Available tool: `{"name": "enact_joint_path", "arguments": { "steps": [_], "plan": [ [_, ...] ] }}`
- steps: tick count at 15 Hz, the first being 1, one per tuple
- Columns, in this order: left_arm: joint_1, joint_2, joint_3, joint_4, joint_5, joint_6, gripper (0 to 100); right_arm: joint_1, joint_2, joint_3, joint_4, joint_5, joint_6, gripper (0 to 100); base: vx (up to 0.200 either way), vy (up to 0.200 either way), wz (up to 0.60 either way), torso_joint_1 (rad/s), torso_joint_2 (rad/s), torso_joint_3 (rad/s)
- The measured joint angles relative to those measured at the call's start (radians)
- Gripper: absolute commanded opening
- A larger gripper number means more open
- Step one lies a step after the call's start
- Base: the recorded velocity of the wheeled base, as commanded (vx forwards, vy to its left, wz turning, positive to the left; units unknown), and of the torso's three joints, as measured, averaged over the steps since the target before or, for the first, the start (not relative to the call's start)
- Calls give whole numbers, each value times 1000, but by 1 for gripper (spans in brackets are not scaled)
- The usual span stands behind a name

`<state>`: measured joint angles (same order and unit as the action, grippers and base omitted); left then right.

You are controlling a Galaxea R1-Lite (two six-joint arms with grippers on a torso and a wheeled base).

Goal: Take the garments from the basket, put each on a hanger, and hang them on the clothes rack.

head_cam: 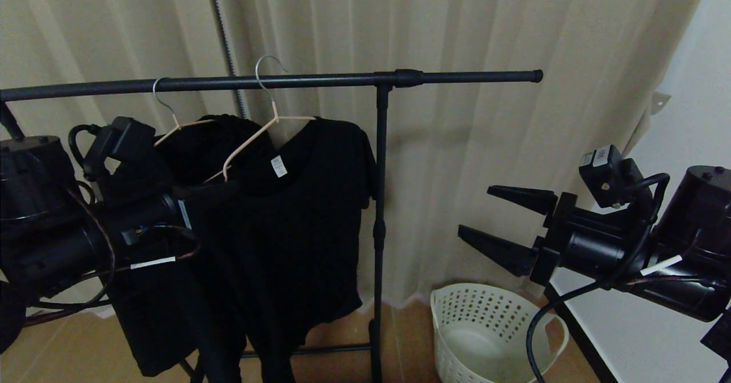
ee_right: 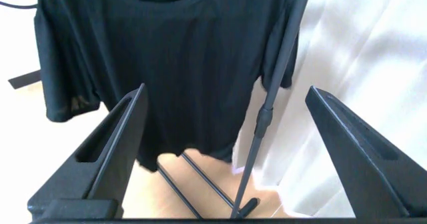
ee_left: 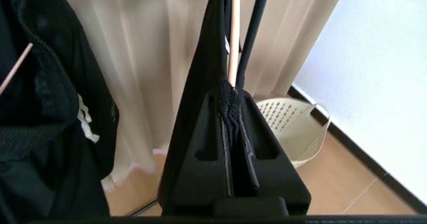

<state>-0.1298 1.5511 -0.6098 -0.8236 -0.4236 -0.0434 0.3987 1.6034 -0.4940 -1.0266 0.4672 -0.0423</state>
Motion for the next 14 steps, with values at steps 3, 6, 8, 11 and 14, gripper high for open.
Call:
{"name": "enact_joint_path", "arguments": {
  "steps": [3, 6, 8, 11, 14],
  "plan": [
    [-1, 53, 2, -116, 0, -14, 0, 0, 0, 0, 0, 0, 0, 100, 0, 0, 0, 0, 0, 0],
    [-3, 117, 7, -172, 2, -15, 0, 0, 3, 0, 0, -1, 0, 100, 0, 0, 0, 0, 0, 0],
    [-11, 159, -1, -190, 21, -15, 0, 0, 7, -1, 0, -1, 0, 100, 0, 0, 0, 0, 0, 0],
    [-35, 247, -37, -294, 93, -28, 0, 0, 11, 0, 0, -1, -1, 100, 0, 0, 0, 0, 0, 0],
    [-55, 321, -53, -413, 104, -64, 0, 0, 20, 0, 0, -1, -2, 100, 0, 0, 0, 0, 0, 0]
  ]
}}
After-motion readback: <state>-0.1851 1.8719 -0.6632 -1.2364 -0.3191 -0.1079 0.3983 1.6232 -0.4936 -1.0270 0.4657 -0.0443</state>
